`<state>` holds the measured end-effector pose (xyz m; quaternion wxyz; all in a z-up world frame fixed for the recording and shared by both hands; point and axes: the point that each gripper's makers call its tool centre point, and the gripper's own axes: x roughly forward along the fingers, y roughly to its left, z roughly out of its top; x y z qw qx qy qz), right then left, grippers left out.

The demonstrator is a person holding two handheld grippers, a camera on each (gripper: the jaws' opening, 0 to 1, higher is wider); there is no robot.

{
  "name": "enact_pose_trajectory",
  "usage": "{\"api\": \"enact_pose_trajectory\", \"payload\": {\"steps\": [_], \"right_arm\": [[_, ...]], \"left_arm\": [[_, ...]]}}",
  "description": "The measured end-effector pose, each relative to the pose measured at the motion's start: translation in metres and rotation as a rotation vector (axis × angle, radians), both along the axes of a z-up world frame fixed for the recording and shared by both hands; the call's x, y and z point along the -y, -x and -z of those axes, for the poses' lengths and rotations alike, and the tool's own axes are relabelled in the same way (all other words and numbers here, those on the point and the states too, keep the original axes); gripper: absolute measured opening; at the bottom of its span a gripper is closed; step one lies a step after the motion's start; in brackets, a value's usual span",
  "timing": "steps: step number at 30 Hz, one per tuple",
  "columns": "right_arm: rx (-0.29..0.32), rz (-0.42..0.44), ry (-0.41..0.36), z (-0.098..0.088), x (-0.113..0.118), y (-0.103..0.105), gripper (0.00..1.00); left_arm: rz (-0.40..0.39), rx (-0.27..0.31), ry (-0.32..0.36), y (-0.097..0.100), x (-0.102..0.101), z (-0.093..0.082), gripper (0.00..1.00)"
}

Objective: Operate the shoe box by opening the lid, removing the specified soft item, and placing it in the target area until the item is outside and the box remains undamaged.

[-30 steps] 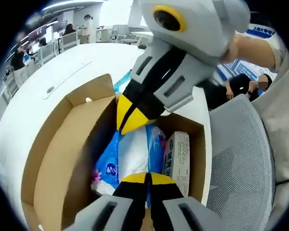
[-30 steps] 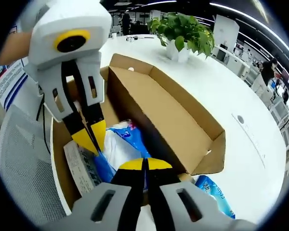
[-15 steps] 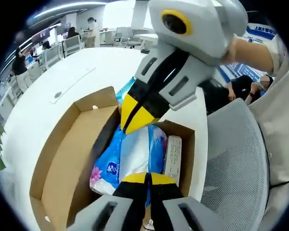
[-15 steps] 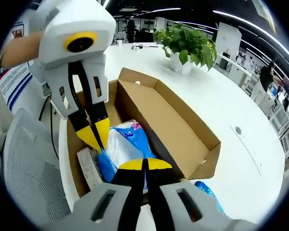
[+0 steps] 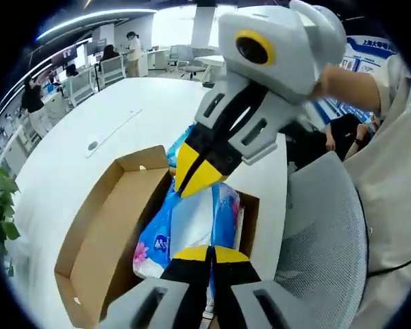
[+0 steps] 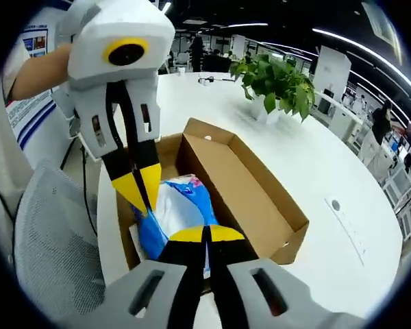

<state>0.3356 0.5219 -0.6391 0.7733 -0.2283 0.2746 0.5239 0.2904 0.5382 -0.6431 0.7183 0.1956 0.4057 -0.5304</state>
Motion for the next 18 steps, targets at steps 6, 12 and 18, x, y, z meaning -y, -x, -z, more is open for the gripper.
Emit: {"api": "enact_pose_trajectory", "payload": {"steps": [6,12,18], "right_arm": [[0.012,-0.001,-0.029,-0.015,0.003,0.004,0.00],[0.024,0.005,-0.044,-0.027,0.013,0.008,0.00],[0.029,0.012,-0.045,-0.034,0.030,0.012,0.00]], "left_arm": [[-0.008,0.015,0.009,0.004,0.003,-0.015,0.00],[-0.007,0.019,0.030,0.009,0.016,-0.028,0.00],[0.022,0.021,0.038,0.015,0.034,-0.034,0.00]]}}
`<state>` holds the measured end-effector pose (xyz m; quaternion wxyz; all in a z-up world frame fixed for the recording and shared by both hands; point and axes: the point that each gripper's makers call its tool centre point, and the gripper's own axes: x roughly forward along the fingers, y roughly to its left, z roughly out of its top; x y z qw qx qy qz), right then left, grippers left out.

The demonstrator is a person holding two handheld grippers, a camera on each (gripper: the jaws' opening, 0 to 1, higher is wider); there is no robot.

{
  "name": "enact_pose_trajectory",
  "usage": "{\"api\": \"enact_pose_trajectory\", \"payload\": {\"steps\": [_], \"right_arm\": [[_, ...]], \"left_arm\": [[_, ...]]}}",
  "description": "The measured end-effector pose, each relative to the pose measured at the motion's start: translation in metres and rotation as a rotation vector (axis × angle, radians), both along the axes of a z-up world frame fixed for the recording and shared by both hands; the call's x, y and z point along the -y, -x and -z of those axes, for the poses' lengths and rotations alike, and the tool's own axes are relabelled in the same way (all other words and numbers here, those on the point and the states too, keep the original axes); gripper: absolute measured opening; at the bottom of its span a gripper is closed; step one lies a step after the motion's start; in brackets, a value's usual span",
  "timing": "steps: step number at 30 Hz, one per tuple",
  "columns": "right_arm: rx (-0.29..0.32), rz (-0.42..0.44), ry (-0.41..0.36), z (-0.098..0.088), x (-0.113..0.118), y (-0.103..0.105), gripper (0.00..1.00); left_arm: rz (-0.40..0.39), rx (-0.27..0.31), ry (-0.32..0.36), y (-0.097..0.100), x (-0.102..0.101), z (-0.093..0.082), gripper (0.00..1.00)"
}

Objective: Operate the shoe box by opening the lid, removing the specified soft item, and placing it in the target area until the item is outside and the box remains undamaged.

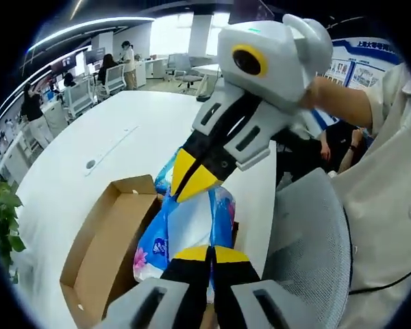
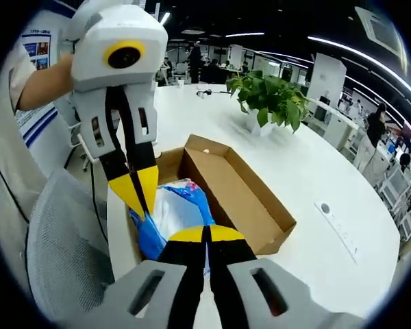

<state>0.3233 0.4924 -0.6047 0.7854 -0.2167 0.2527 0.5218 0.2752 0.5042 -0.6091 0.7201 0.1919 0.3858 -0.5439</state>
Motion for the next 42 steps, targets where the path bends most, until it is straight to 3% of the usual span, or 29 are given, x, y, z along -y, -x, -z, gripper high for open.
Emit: {"api": "enact_pose_trajectory", "payload": {"steps": [16,29,42], "right_arm": [[-0.027,0.077,-0.010,-0.002,0.060,0.008,0.00],[-0.034,0.150,0.000,-0.005,0.126,0.004,0.00],[-0.034,0.183,0.036,-0.001,0.184,-0.011,0.00]], "left_arm": [[0.101,-0.015,0.008,0.010,0.057,-0.003,0.00],[0.204,-0.022,0.042,0.010,0.127,-0.004,0.00],[0.251,-0.022,0.058,0.004,0.186,0.002,0.00]]}}
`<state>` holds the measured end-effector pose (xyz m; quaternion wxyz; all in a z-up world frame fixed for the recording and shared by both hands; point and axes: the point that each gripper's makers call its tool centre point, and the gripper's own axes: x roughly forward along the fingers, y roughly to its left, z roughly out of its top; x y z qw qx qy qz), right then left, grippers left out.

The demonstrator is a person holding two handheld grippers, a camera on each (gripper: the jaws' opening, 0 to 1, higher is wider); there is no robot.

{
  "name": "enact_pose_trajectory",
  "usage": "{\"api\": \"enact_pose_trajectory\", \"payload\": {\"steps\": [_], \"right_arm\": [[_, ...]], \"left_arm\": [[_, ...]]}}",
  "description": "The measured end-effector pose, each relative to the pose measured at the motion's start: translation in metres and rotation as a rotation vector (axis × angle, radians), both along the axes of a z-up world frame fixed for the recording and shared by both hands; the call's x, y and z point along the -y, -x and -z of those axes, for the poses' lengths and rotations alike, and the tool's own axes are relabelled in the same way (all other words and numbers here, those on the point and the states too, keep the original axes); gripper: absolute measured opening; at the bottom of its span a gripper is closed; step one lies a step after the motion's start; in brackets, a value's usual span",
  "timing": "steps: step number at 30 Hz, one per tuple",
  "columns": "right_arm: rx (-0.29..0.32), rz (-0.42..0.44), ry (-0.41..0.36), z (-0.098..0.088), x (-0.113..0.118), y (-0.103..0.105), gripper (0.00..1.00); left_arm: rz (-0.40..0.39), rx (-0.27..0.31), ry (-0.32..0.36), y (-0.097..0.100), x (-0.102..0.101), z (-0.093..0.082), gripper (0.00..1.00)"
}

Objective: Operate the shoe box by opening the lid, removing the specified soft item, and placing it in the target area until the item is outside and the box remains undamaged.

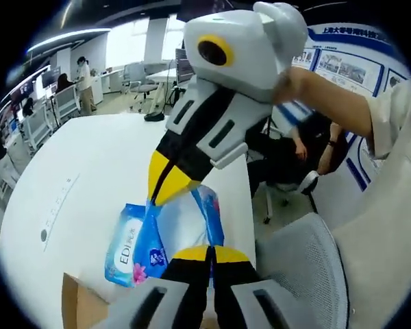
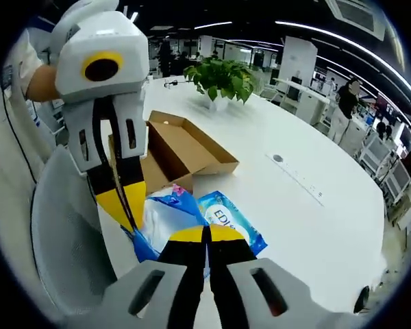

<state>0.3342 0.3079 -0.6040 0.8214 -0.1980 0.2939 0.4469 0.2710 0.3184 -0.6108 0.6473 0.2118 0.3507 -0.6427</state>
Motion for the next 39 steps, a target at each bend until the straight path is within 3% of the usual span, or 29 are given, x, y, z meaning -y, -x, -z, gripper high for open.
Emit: {"api": "enact_pose_trajectory", "payload": {"steps": [27,39], "right_arm": [[0.018,0.023,0.009,0.006,0.081,-0.045,0.00],[0.001,0.049,0.021,0.024,0.113,-0.067,0.00]], "left_arm": [[0.042,-0.045,-0.007,-0.041,0.088,0.009,0.00],[0.046,-0.073,-0.017,-0.061,0.119,0.026,0.00]]}}
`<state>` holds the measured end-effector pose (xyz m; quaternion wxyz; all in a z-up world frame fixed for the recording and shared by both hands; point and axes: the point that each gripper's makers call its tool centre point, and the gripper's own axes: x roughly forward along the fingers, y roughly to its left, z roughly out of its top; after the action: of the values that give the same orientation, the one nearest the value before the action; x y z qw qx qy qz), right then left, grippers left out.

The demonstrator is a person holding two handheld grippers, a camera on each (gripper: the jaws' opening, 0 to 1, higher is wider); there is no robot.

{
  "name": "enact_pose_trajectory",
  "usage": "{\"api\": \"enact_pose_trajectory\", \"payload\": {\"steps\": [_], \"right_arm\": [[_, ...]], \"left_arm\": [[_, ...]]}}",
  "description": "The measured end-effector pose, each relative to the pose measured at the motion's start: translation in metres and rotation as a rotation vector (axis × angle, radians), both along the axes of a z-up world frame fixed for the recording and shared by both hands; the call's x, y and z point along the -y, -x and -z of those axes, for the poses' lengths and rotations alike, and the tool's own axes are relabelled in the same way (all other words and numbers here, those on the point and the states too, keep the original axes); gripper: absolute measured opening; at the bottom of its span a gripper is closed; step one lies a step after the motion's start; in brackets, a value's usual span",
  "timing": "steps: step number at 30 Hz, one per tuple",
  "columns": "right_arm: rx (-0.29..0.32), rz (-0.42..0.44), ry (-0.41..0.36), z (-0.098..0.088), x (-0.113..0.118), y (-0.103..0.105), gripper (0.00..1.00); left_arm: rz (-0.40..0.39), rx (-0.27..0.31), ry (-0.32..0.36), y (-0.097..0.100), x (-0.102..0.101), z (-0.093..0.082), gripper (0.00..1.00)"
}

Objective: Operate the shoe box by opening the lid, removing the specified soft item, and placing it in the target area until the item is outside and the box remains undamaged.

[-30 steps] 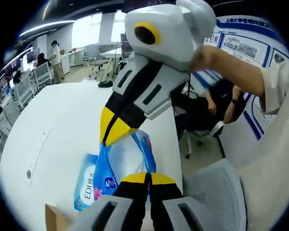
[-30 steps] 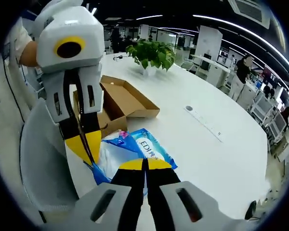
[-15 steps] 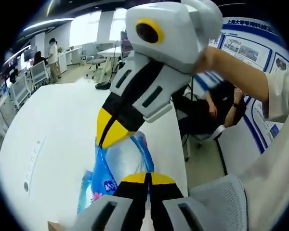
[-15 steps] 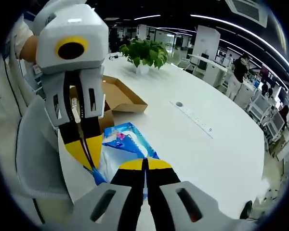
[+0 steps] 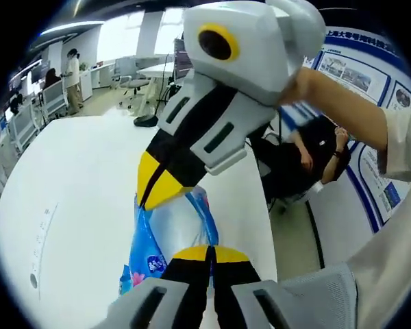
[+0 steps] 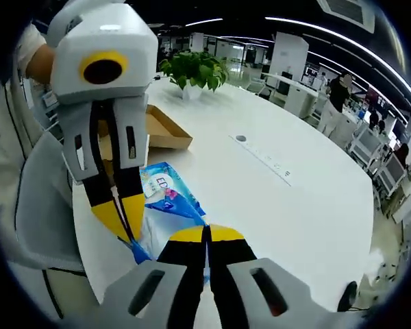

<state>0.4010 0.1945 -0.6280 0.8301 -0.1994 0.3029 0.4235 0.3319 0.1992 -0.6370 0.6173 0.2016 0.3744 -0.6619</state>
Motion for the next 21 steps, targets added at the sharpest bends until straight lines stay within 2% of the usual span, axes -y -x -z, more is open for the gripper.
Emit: {"api": "enact_pose_trajectory", "payload": {"steps": [10,21], "right_arm": [[-0.023,0.024,0.013,0.017,0.017,-0.015,0.00],[-0.052,0.049,0.021,0.042,0.037,-0.029,0.00]], "left_arm": [[-0.003,-0.022,-0.016,-0.020,0.019,0.018,0.00],[-0.011,-0.051,-0.024,-0.033,0.039,0.038,0.00]]}}
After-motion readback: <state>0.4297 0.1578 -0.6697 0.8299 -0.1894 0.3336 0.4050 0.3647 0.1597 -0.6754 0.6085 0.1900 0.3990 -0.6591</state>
